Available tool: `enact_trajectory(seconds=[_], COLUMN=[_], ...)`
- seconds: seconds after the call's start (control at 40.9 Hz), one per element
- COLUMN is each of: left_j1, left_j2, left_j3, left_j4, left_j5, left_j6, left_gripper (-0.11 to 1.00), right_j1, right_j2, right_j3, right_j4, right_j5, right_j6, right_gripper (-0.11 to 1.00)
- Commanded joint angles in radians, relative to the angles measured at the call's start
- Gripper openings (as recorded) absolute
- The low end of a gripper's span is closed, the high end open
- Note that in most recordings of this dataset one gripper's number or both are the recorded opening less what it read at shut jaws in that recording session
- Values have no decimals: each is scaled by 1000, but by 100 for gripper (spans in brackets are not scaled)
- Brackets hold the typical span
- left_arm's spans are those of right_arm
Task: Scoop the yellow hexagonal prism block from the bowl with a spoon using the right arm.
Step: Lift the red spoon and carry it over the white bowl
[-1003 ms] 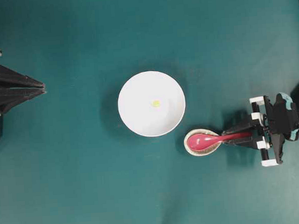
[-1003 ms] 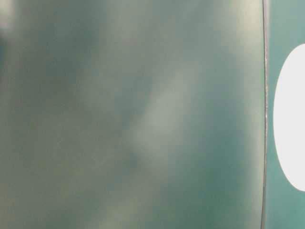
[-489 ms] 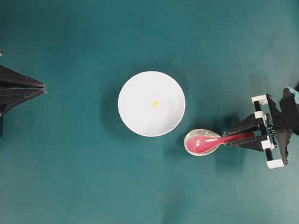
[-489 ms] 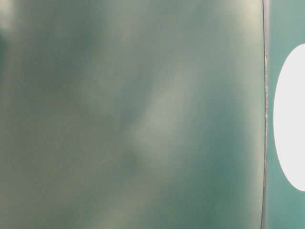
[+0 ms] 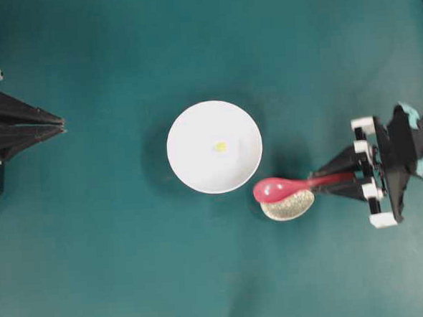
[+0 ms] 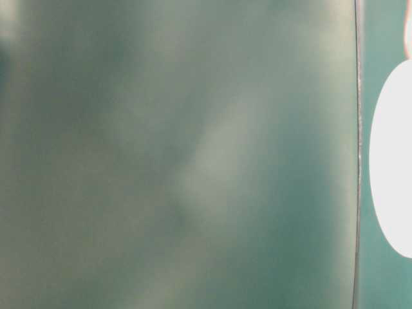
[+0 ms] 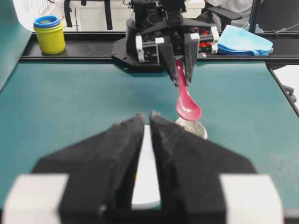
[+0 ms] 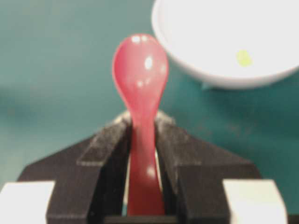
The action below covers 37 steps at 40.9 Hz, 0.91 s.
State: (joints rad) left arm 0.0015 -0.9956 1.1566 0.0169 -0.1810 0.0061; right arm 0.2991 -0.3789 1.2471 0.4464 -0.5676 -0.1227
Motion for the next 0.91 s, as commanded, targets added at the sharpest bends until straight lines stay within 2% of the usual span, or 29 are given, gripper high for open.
enact_trajectory(seconds=[0.0,0.171,0.563,0.881], left_j1=[2,2,2,2], left_j2=[9,9,5,8], left_j3=[-17,-17,-18,-21], left_j4=[3,3,3,3], left_j5=[-5,-6,-18,61], left_j6=[-2,-2,-20,9], left_gripper=[14,14,14,14], right_j1=[-43,-118,-221,-284], right_j2=[-60,-129,-158,-158], right_j3=[-54,-109,-176,-268], right_j4=[0,-3,-6,-6], right_j5=[104,258,347,522], right_j6=[-18,-51,-58,-57], right_gripper=[25,25,25,25])
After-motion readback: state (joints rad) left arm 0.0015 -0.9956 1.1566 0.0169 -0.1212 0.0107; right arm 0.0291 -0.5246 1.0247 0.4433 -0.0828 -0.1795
